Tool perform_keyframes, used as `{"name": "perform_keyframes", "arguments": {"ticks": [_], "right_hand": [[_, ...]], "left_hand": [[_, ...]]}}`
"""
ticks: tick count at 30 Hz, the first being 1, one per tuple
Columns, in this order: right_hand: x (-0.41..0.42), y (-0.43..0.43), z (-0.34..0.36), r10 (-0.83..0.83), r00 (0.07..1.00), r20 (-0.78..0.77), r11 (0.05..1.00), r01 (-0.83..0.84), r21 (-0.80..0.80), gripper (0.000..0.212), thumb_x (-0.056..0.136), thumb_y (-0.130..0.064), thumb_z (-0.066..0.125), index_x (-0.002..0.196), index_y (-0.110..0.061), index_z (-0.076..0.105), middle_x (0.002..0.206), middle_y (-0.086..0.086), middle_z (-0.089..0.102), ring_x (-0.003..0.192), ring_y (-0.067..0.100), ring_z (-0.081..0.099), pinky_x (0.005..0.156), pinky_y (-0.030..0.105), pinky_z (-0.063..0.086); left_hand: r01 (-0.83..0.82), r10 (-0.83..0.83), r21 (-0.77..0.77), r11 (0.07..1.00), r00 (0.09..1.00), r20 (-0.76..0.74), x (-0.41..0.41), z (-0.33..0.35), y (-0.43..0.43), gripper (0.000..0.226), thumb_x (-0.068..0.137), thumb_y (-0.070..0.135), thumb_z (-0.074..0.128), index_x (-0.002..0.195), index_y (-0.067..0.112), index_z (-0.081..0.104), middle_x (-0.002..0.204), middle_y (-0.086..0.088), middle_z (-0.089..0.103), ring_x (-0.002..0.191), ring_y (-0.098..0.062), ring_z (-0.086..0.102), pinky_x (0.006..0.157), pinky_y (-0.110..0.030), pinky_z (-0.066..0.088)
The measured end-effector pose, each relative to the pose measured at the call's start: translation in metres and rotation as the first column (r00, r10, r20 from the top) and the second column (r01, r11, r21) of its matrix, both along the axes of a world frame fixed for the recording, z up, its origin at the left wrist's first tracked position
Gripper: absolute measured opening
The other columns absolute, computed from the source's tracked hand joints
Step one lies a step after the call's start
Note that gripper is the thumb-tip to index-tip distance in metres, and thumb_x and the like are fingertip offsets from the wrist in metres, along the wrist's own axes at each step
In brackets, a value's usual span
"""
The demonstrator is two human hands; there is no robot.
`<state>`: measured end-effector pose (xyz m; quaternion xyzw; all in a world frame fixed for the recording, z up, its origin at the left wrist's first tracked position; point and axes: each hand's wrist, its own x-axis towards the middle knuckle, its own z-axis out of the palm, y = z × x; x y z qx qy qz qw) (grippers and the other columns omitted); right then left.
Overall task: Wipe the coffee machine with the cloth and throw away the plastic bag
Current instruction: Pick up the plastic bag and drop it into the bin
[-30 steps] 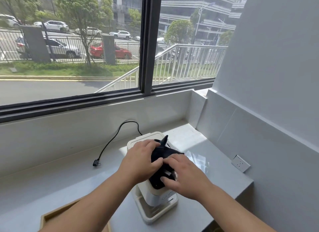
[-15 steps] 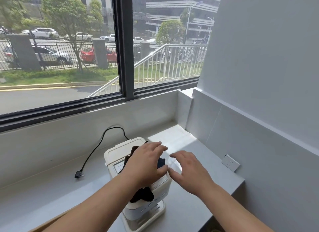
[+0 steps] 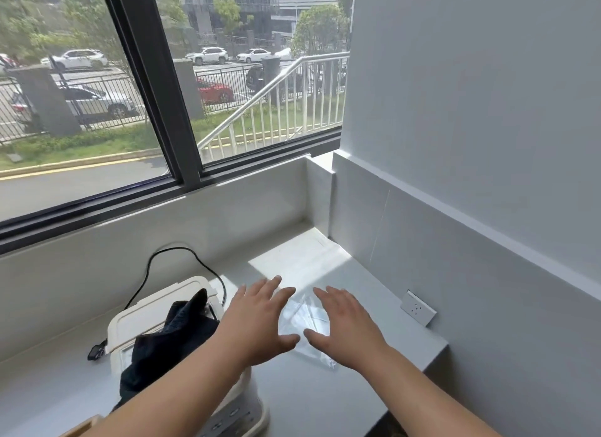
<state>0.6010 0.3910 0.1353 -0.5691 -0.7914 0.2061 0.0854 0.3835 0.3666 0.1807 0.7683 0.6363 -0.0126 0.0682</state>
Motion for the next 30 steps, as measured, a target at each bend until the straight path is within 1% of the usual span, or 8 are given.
{"name": "perform_keyframes", "arguments": {"ticks": [9, 13, 20, 27, 30], "right_hand": [[0.030, 0.037, -0.042, 0.065, 0.995, 0.070, 0.993, -0.057, -0.107, 0.093, 0.085, -0.072, 0.051, 0.163, -0.037, 0.013, 0.172, 0.000, 0.015, 0.158, 0.029, 0.009, 0.127, 0.047, 0.014], [0.037, 0.048, -0.058, 0.090, 0.993, 0.077, 0.986, -0.077, -0.151, 0.095, 0.085, -0.070, 0.053, 0.163, -0.036, 0.011, 0.172, 0.000, 0.014, 0.158, 0.030, 0.008, 0.127, 0.047, 0.013], [0.050, 0.069, -0.082, 0.088, 0.993, 0.083, 0.974, -0.069, -0.215, 0.097, 0.087, -0.067, 0.058, 0.163, -0.035, 0.007, 0.173, 0.001, 0.008, 0.159, 0.030, 0.005, 0.127, 0.048, 0.012], [0.057, 0.097, -0.104, 0.083, 0.994, 0.074, 0.960, -0.060, -0.275, 0.099, 0.086, -0.064, 0.063, 0.164, -0.033, 0.008, 0.173, 0.003, 0.011, 0.158, 0.029, 0.010, 0.127, 0.047, 0.017], [0.056, 0.108, -0.115, 0.083, 0.994, 0.065, 0.953, -0.060, -0.298, 0.100, 0.085, -0.062, 0.066, 0.163, -0.030, 0.013, 0.171, 0.003, 0.017, 0.156, 0.028, 0.017, 0.124, 0.045, 0.024]], "left_hand": [[-0.076, 0.067, -0.119, 0.990, 0.995, -0.074, 0.036, -0.040, 0.034, 0.098, 0.078, 0.076, 0.055, 0.161, 0.042, 0.018, 0.174, 0.003, 0.011, 0.159, -0.025, 0.011, 0.128, -0.049, 0.011], [-0.119, 0.113, -0.175, 0.977, 0.993, -0.045, 0.053, -0.055, 0.042, 0.098, 0.077, 0.076, 0.057, 0.161, 0.042, 0.021, 0.174, 0.004, 0.013, 0.158, -0.023, 0.014, 0.127, -0.047, 0.015], [-0.166, 0.163, -0.265, 0.950, 0.986, -0.031, 0.073, -0.083, 0.058, 0.096, 0.079, 0.073, 0.059, 0.161, 0.040, 0.020, 0.174, 0.004, 0.012, 0.159, -0.022, 0.014, 0.127, -0.048, 0.015], [-0.209, 0.217, -0.334, 0.919, 0.976, -0.013, 0.083, -0.115, 0.069, 0.095, 0.081, 0.070, 0.060, 0.161, 0.039, 0.021, 0.174, 0.002, 0.011, 0.158, -0.022, 0.014, 0.127, -0.049, 0.013], [-0.219, 0.234, -0.364, 0.905, 0.972, -0.004, 0.086, -0.125, 0.073, 0.094, 0.082, 0.069, 0.060, 0.161, 0.038, 0.020, 0.174, 0.002, 0.011, 0.158, -0.022, 0.015, 0.127, -0.049, 0.014]]}}
